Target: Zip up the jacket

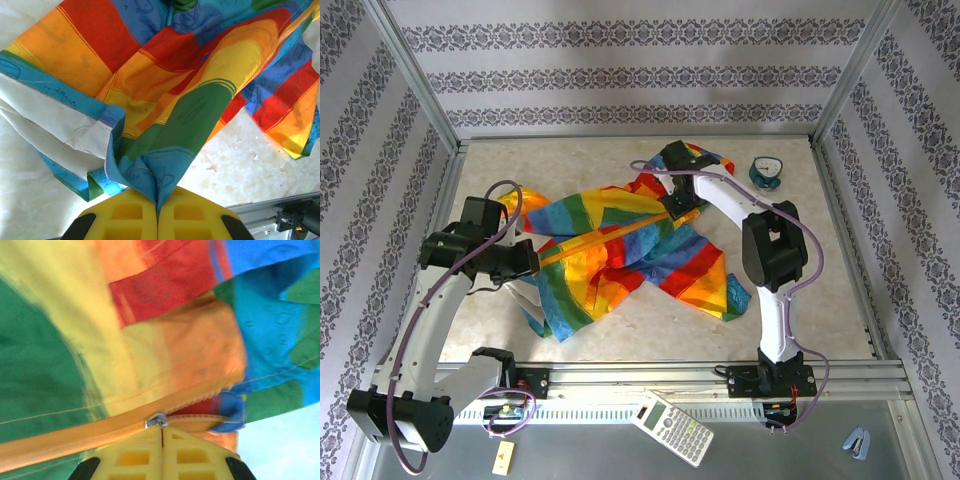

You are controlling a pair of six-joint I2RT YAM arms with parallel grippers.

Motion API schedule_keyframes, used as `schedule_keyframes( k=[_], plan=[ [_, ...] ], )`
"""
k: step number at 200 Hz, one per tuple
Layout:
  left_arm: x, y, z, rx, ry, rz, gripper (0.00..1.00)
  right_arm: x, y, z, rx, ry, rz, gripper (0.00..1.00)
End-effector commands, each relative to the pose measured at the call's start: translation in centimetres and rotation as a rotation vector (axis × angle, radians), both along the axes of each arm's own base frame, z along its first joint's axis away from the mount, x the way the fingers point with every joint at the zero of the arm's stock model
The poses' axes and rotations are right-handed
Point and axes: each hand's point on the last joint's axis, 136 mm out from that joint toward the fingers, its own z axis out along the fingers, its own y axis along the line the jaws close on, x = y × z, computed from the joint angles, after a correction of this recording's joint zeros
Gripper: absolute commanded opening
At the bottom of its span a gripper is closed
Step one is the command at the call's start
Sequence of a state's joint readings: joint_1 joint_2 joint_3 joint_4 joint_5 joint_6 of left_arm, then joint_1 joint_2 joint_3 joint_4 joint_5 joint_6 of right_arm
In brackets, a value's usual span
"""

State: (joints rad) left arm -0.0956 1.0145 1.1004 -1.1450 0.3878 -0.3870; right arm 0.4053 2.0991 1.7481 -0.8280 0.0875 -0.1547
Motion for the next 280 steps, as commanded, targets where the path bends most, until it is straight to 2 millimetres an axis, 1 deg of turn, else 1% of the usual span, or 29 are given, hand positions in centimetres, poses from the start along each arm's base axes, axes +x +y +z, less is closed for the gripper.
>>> schedule_keyframes(
  k=[1,26,48,78,105,118,136,152,155,166,167,170,173,177,185,202,226,232,243,259,262,263,264,265,271,274,280],
  plan=[
    [-0.2,1.0,0.6,0.030,-0.007,0.011,0.00,1.4,-4.2,0.6,-0.102,-0.018,-0.061,0.00],
    [0.7,1.1,0.6,0.024,-0.015,0.015,0.00,2.2,-6.1,1.1,-0.100,-0.031,-0.104,0.00],
    [1.9,1.5,0.7,0.028,-0.027,0.023,0.00,2.8,-7.2,1.5,-0.096,-0.039,-0.128,0.00],
    [4.3,2.2,1.0,0.009,-0.061,0.049,0.00,3.7,-7.0,2.8,-0.067,-0.070,-0.133,0.00],
    [6.9,3.7,1.4,0.006,-0.090,0.085,0.00,4.2,-6.5,4.4,-0.030,-0.102,-0.145,0.00],
    [7.8,4.3,1.4,0.005,-0.093,0.096,0.00,4.2,-6.1,5.2,-0.001,-0.116,-0.152,0.00],
    [8.5,4.6,1.2,0.008,-0.094,0.105,0.00,4.1,-5.8,6.0,0.024,-0.130,-0.156,0.00],
    [8.3,4.9,0.6,0.018,-0.084,0.115,0.00,3.9,-5.7,6.6,0.036,-0.142,-0.158,0.00],
    [8.2,5.0,0.6,0.021,-0.081,0.118,0.00,3.8,-5.7,6.7,0.036,-0.144,-0.159,0.03],
    [7.9,5.5,0.3,0.038,-0.074,0.128,0.08,3.6,-5.8,7.3,0.039,-0.156,-0.164,0.21],
    [7.8,5.5,0.2,0.040,-0.073,0.129,0.09,3.6,-5.8,7.4,0.039,-0.158,-0.165,0.24],
    [7.7,5.7,0.3,0.046,-0.074,0.133,0.12,3.5,-5.8,7.4,0.041,-0.158,-0.165,0.29],
    [7.6,5.8,0.2,0.051,-0.074,0.136,0.16,3.5,-5.8,7.7,0.042,-0.163,-0.165,0.33],
    [7.5,6.2,0.3,0.061,-0.076,0.145,0.20,3.5,-5.9,8.0,0.043,-0.170,-0.168,0.38],
    [7.3,6.7,0.4,0.079,-0.085,0.160,0.27,3.3,-5.9,8.6,0.049,-0.183,-0.170,0.45],
    [7.1,8.0,1.2,0.122,-0.117,0.192,0.40,3.0,-6.0,10.3,0.065,-0.219,-0.176,0.52],
    [7.3,9.4,2.8,0.195,-0.190,0.227,0.52,2.3,-6.0,12.8,0.092,-0.289,-0.179,0.57],
    [7.5,9.7,3.2,0.210,-0.215,0.232,0.55,2.1,-6.0,13.5,0.099,-0.310,-0.177,0.67],
    [7.8,10.1,4.1,0.240,-0.266,0.241,0.59,1.6,-6.2,14.6,0.112,-0.355,-0.183,0.73],
    [8.4,10.3,5.6,0.255,-0.347,0.236,0.61,0.8,-6.7,16.3,0.150,-0.436,-0.209,0.77],
    [8.5,10.2,5.9,0.253,-0.363,0.227,0.62,0.5,-6.8,16.5,0.160,-0.448,-0.215,0.78],
    [8.6,10.1,6.0,0.251,-0.369,0.224,0.63,0.3,-6.9,16.3,0.160,-0.446,-0.218,0.78],
    [8.6,10.1,6.2,0.249,-0.375,0.220,0.64,0.3,-6.9,16.6,0.166,-0.458,-0.220,0.79],
    [8.7,10.0,6.3,0.247,-0.382,0.215,0.64,0.2,-6.9,16.5,0.168,-0.458,-0.222,0.79],
    [9.0,9.6,7.0,0.237,-0.419,0.198,0.67,-0.3,-7.0,17.1,0.195,-0.496,-0.235,0.82],
    [9.1,9.5,7.4,0.231,-0.435,0.191,0.71,-0.6,-7.1,17.1,0.206,-0.507,-0.241,0.82],
    [9.4,9.2,8.1,0.224,-0.470,0.178,0.85,-1.3,-7.3,17.6,0.230,-0.540,-0.246,0.84]
  ],
)
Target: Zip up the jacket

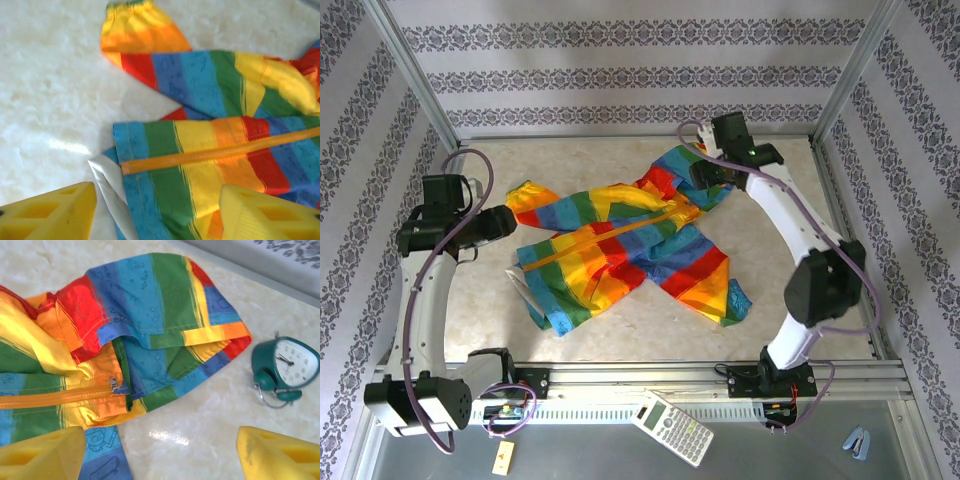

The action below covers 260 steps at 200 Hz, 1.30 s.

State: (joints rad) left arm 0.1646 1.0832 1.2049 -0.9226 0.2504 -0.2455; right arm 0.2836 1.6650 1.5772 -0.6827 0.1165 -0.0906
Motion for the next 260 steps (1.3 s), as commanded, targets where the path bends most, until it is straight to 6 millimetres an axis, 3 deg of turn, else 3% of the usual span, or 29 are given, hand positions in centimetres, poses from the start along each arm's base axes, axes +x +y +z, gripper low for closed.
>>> schedule_keyframes(
  k=[1,9,25,32,64,82,103,129,158,187,193,227,260],
  plan=[
    [1.8,0.1,3.7,0.050,-0.179,-0.049,0.87,-1.1,-0.7,2.7,0.085,-0.163,-0.052,0.84],
    [2.2,0.0,4.6,0.054,-0.220,-0.062,1.00,-1.9,-0.9,3.4,0.106,-0.216,-0.053,0.85],
    [2.8,-0.2,6.1,0.071,-0.298,-0.089,1.00,-3.5,-2.0,4.4,0.114,-0.314,-0.076,0.89],
    [3.1,-0.2,6.5,0.080,-0.333,-0.088,1.00,-4.2,-2.8,4.9,0.118,-0.356,-0.107,0.98],
    [3.7,-0.8,8.0,0.093,-0.563,-0.115,1.00,-7.4,-5.7,6.2,0.152,-0.523,-0.205,0.98],
    [3.7,-0.4,7.6,0.127,-0.701,-0.086,1.00,-8.9,-7.3,5.1,0.147,-0.593,-0.258,0.98],
    [3.2,1.0,5.5,0.191,-0.805,-0.001,1.00,-10.2,-9.1,2.0,0.124,-0.603,-0.317,0.98],
    [2.2,3.2,3.1,0.268,-0.881,0.131,1.00,-10.5,-9.4,-1.7,0.063,-0.672,-0.272,0.98],
    [2.8,2.8,-1.1,0.274,-0.810,0.094,1.00,-9.5,-8.2,-5.0,0.143,-0.600,-0.204,0.98],
    [3.8,2.6,-5.4,0.291,-0.691,0.063,1.00,-8.2,-8.1,-6.4,0.215,-0.602,-0.217,0.98],
    [3.9,2.7,-6.0,0.310,-0.692,0.057,1.00,-8.5,-8.3,-8.0,0.215,-0.572,-0.224,0.98],
    [5.2,2.8,-8.8,0.354,-0.675,0.031,1.00,-7.7,-8.6,-10.4,0.196,-0.536,-0.219,0.98],
    [7.1,2.4,-10.9,0.295,-0.681,0.020,1.00,-7.2,-8.8,-9.7,0.179,-0.592,-0.189,0.98]
  ],
)
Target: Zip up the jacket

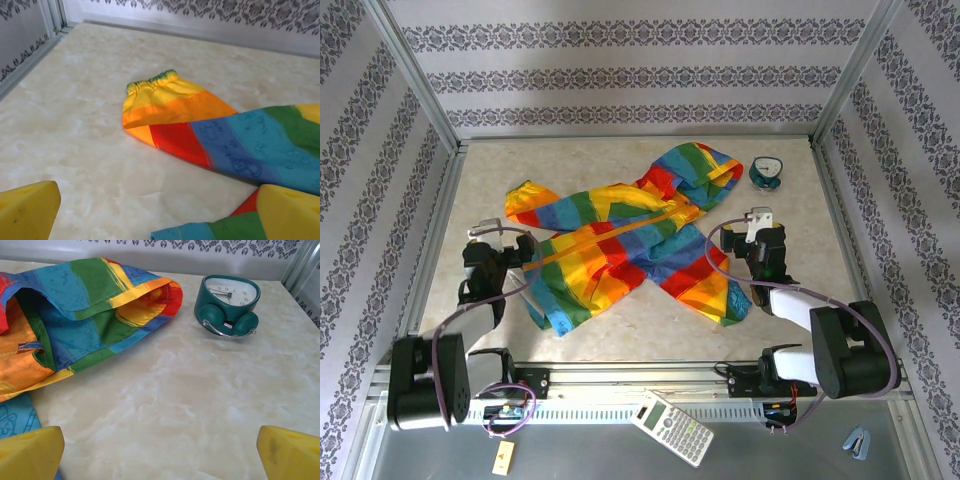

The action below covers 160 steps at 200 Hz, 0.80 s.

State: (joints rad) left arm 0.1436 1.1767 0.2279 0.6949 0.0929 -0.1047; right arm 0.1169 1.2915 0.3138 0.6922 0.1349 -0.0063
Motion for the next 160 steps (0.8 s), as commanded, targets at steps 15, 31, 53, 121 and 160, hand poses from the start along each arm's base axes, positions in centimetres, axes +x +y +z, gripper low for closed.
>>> schedule_keyframes(
  k=[15,31,53,121,160],
  plan=[
    [3.0,-1.0,1.7,-0.001,-0.133,-0.062,1.00,1.2,0.1,2.1,-0.004,-0.133,0.048,0.98],
    [3.9,-1.3,0.5,-0.007,-0.102,-0.083,1.00,1.7,0.1,1.3,0.002,-0.116,0.050,0.98],
    [4.6,-2.0,-0.5,0.007,-0.073,-0.113,1.00,2.2,-0.4,0.6,0.009,-0.120,0.021,0.98],
    [5.9,-3.0,-2.2,0.070,-0.007,-0.114,1.00,3.7,-2.1,-0.1,0.076,-0.087,-0.030,0.98],
    [5.9,-3.0,-2.2,0.072,-0.001,-0.113,1.00,3.6,-2.1,-0.2,0.074,-0.081,-0.028,0.98]
  ],
)
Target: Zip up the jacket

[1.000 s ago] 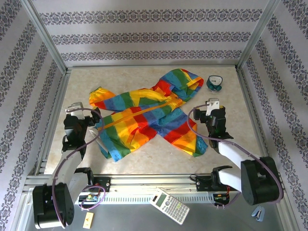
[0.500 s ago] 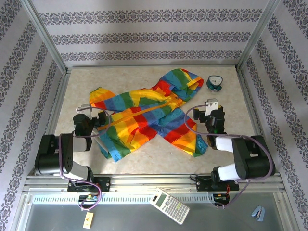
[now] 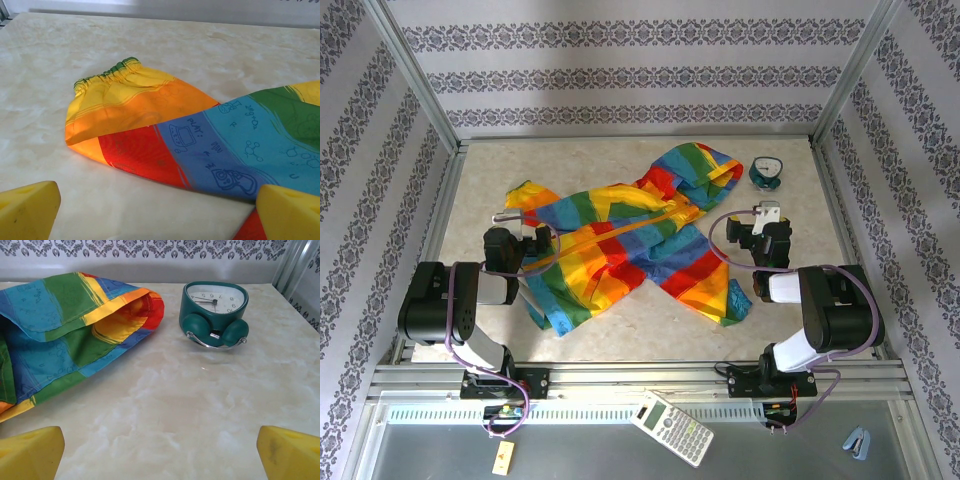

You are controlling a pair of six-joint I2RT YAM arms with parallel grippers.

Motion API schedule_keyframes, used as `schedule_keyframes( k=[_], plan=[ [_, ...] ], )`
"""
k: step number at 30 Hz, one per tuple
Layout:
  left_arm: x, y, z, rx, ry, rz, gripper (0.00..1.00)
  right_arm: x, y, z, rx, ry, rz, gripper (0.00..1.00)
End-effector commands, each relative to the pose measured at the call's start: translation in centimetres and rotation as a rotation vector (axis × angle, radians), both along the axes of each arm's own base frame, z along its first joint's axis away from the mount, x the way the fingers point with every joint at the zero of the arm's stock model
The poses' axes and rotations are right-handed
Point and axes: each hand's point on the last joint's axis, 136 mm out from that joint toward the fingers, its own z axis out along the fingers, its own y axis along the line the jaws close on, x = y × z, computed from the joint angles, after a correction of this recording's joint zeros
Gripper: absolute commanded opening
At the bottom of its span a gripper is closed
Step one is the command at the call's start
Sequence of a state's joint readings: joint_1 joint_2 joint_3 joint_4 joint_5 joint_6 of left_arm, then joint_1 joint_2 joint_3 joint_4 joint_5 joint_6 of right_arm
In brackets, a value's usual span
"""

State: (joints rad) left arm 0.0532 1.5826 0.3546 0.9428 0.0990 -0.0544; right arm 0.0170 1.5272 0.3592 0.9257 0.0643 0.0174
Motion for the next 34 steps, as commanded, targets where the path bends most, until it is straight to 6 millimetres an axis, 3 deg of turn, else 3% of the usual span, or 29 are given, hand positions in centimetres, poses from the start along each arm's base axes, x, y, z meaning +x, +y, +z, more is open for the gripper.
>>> schedule_keyframes(
  k=[1,34],
  plan=[
    [0.74,-0.07,1.07,0.028,-0.037,-0.001,1.00,0.60,0.29,1.08,0.023,-0.041,0.013,0.98],
    [0.72,-0.17,1.06,0.026,-0.038,-0.007,1.00,0.60,0.59,1.08,0.013,-0.040,0.021,0.98]
  ],
)
